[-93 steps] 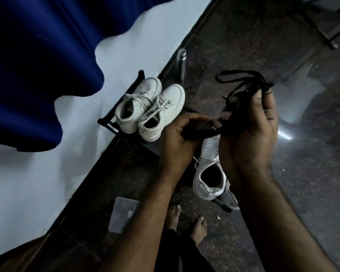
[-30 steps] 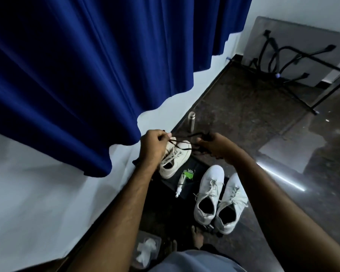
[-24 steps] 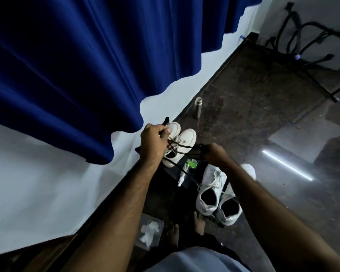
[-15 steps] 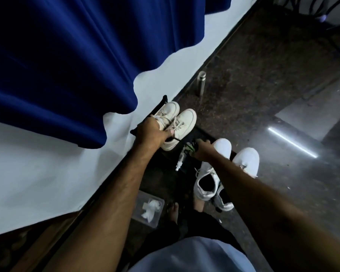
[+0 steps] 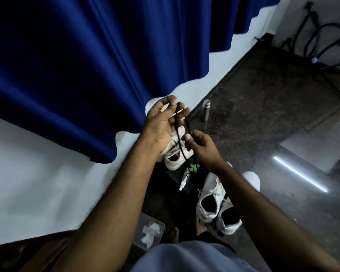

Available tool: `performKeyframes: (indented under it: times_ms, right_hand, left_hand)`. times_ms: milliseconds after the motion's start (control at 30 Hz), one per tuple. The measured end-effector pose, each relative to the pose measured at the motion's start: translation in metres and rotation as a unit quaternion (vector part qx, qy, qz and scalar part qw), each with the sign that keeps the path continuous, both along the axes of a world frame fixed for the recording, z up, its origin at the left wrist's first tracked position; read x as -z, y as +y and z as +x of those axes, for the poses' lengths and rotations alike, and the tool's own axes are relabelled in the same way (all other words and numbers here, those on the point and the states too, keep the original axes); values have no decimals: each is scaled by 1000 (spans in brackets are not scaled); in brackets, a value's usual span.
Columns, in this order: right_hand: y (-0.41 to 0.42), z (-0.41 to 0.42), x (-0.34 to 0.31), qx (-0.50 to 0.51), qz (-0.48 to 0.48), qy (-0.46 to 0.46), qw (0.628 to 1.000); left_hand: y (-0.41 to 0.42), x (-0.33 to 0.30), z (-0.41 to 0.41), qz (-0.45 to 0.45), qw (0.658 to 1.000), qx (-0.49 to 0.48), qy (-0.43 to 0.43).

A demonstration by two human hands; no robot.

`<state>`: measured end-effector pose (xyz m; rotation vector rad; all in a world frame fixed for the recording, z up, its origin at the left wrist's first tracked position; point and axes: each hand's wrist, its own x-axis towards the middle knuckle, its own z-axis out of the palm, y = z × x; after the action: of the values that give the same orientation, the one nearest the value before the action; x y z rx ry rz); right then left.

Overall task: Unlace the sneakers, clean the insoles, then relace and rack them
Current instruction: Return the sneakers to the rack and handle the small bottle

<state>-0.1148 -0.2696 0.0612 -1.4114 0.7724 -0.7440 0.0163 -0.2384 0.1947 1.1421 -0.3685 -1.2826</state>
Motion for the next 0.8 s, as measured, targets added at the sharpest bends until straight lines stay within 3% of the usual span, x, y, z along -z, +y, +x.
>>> performKeyframes:
  times_ms: [67, 133, 200, 300, 467, 567, 667, 800]
  right_hand:
    - [1, -1, -36, 17, -8, -30, 999]
    - [4, -3, -72, 20, -34, -74, 997]
    - [4, -3, -102, 6, -51, -102, 993]
    - [1, 0, -117, -44, -92, -24, 994]
    - [8, -4, -117, -12, -33, -53, 998]
    - [21, 3, -118, 2, -75, -9, 997]
    - [41, 12, -137, -27, -92, -30, 995]
    - [77, 36, -165, -178, -97, -38, 978]
  left_hand:
    - [6, -24, 2, -82, 987, 24, 136]
    - [11, -45, 3, -153, 971, 59, 171]
    - [13, -65, 4, -207, 965, 75, 139]
    - [17, -84, 2, -247, 965, 52, 69]
    - [27, -91, 10, -256, 965, -54, -24]
    - [39, -91, 14, -207, 971, -51, -113]
    - [57, -93, 11, -229, 968, -9, -102]
    - [85, -113, 17, -269, 962, 13, -45]
